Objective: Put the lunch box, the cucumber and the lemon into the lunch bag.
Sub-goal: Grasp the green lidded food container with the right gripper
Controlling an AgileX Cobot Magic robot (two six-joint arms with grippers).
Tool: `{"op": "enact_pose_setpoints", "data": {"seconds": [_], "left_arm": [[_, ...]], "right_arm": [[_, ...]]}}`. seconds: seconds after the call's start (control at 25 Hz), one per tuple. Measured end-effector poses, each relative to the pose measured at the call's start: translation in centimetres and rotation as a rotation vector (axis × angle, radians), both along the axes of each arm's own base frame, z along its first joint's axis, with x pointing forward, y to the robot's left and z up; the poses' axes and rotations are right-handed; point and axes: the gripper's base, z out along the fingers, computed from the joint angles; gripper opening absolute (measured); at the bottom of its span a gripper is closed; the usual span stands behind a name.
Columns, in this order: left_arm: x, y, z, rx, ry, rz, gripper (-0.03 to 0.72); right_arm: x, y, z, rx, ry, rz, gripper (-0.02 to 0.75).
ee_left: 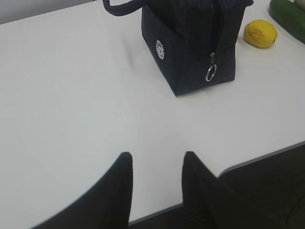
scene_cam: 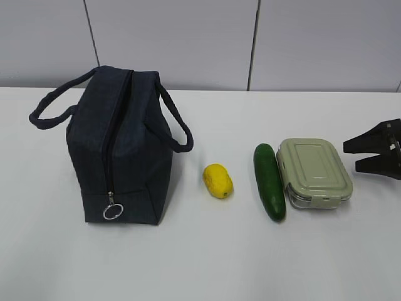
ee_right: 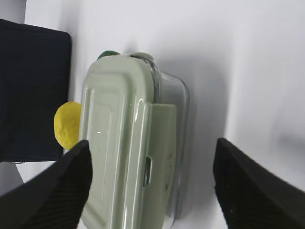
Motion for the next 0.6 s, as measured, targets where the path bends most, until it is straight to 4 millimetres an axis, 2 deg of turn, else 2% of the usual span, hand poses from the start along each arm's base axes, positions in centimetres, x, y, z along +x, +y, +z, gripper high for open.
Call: {"op": "enact_pose_setpoints", "data": {"seconds": [0.32,0.6], "left_arm": [[0.0,0.0,0.0,0.000,0.000,0.000,0.237],[0.0,0.0,0.0,0.000,0.000,0.000,0.237]], "right_arm": [[0.8,2.1,-0.6,-0.018,-0.013,0.086,0.591],[0.8,2.1,-1.4,-0.014,0.001,0.092,0.591]]}}
